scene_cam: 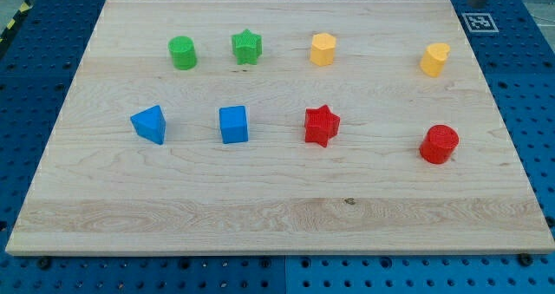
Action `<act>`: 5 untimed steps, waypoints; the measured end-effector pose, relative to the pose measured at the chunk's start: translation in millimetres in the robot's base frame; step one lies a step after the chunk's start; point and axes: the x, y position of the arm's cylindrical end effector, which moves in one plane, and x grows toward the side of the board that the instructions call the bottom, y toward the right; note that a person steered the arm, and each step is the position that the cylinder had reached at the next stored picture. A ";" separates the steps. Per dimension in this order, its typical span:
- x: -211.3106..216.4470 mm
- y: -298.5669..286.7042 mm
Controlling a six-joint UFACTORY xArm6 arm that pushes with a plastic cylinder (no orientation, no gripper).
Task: Move your arm left side of the board
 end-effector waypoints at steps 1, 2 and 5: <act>23.3 -51.0; 30.6 -69.7; 28.9 -293.9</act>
